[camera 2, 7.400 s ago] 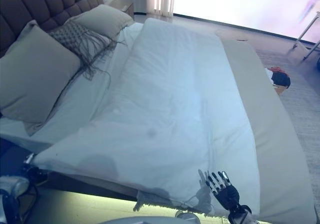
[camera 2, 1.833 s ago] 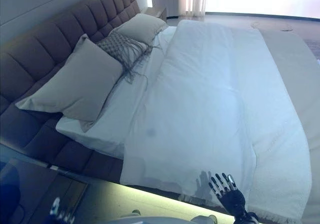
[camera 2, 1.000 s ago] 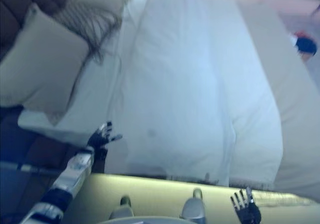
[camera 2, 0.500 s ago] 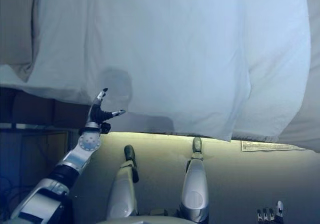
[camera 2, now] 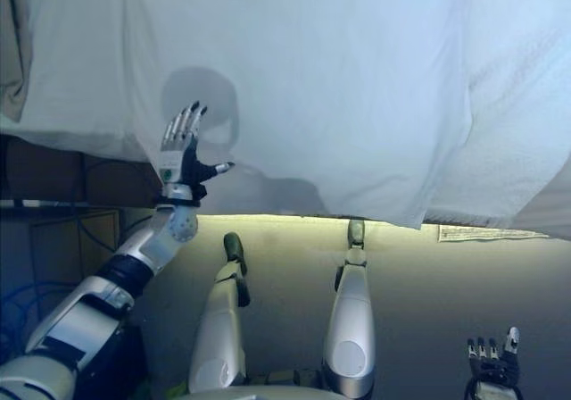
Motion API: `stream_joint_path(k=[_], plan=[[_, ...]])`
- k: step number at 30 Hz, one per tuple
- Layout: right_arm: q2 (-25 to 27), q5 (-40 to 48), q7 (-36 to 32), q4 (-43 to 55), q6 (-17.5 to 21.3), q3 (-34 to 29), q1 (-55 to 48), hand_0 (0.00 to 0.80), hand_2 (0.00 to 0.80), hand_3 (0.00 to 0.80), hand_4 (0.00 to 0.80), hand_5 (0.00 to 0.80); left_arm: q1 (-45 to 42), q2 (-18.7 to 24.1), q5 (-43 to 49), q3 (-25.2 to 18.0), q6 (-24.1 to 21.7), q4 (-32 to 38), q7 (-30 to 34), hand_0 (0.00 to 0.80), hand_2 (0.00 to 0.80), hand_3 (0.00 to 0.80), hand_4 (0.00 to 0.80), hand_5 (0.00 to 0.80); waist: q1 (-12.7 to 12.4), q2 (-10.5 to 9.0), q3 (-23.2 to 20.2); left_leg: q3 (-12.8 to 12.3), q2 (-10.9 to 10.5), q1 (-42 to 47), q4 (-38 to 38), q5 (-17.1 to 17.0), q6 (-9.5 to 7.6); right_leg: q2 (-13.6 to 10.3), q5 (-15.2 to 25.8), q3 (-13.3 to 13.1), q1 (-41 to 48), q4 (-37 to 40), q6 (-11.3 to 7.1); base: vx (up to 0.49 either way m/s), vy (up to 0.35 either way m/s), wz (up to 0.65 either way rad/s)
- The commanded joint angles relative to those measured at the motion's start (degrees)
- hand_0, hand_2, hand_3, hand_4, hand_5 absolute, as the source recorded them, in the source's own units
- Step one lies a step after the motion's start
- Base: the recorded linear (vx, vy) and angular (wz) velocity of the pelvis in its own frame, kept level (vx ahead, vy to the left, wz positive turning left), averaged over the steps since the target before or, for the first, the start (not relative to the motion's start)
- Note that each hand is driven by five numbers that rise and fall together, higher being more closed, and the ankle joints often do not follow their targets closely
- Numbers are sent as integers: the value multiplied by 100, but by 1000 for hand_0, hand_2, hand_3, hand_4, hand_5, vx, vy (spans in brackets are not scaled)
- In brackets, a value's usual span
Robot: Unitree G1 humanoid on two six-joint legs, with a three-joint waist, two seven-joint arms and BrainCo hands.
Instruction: Make the bed neatly
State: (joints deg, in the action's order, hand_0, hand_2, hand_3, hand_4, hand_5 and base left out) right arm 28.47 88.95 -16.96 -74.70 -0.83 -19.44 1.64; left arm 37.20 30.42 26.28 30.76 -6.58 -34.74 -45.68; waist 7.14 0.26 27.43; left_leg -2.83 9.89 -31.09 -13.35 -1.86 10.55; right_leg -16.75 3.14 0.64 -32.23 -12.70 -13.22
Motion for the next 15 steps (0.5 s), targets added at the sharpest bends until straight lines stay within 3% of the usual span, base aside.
stream_joint_path(k=[1, 5, 10, 15], plan=[[169, 255, -144, 105, -39, 57, -107, 0, 0, 0, 0, 0, 470, 42, 521, -225, 33, 249, -315, 0, 0, 0, 0, 0, 109, -148, 91, 20, -191, -299, 119, -373, -236, 79, 355, 61, -216, -113, 26, -40, -47, 0], [216, 330, -134, 347, -59, 194, 117, 0, 0, 0, 0, 0, 849, -7, 904, -71, 246, 160, -267, 0, 0, 0, 0, 0, 189, -121, 157, 24, -201, -344, 138, -430, -216, 86, 417, 3, -316, -100, 40, -47, -21, 0], [420, 369, 64, 687, 71, 203, 372, 0, 0, 0, 0, 0, 1221, -29, 1559, 223, 503, -389, -382, 0, 0, 0, 0, 0, 398, -11, 236, -165, -152, -442, 355, -549, -179, 116, 511, -131, -510, 56, 77, -24, 81, -7], [842, 360, -47, 504, 61, 127, 661, 0, 0, 0, 0, 0, 1804, 193, 1447, 568, 653, -866, -377, 0, 0, 0, 0, 0, 522, 159, 236, -359, -136, -698, 642, -757, -135, 137, 549, -284, -888, 85, 129, -10, 119, -17]])
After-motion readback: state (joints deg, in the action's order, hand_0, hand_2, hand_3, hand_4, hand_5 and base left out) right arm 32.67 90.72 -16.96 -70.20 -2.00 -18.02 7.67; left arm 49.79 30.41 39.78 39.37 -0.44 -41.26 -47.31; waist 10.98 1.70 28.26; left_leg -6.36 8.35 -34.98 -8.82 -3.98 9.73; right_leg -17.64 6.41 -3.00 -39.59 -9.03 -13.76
